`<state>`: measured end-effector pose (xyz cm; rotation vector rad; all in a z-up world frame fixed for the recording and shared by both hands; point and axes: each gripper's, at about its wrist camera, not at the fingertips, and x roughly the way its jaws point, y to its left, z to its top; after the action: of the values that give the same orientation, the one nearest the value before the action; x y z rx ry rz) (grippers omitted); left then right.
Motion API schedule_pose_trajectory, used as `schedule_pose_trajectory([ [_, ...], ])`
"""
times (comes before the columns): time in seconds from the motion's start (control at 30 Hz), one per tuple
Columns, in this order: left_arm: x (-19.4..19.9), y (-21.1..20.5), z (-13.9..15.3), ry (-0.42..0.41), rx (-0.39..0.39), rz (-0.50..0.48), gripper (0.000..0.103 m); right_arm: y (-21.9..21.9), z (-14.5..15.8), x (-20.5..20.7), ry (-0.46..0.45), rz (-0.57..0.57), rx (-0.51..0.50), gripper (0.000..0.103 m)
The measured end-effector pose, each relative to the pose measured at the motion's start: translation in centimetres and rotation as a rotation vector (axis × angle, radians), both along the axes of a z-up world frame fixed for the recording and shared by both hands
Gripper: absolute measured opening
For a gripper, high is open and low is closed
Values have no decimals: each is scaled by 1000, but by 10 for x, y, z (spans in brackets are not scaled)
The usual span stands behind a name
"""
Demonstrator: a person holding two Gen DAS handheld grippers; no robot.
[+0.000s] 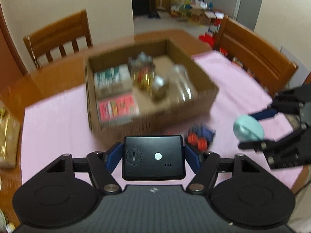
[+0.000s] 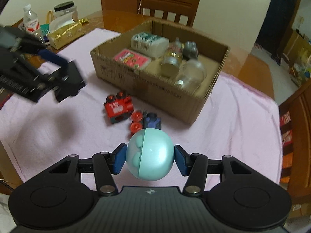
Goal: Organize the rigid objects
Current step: 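Carry the black remote and mint-green case into the box and release both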
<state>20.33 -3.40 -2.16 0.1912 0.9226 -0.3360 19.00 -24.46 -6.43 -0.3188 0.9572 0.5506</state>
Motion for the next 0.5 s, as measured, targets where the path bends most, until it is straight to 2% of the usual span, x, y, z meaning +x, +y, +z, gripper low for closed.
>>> schedule_pose_trajectory([
  [0.17,40,-18,6,-55,-25,29,69,-5,21,20,-43,9,1,58],
  [0.43,81,-34,-16,-69,-44,93,69,-5,38,49,-80,22,12,58],
  [0.5,83,-36,-20,-79,-52,118,77,-4,40,53,-86,24,12,58],
])
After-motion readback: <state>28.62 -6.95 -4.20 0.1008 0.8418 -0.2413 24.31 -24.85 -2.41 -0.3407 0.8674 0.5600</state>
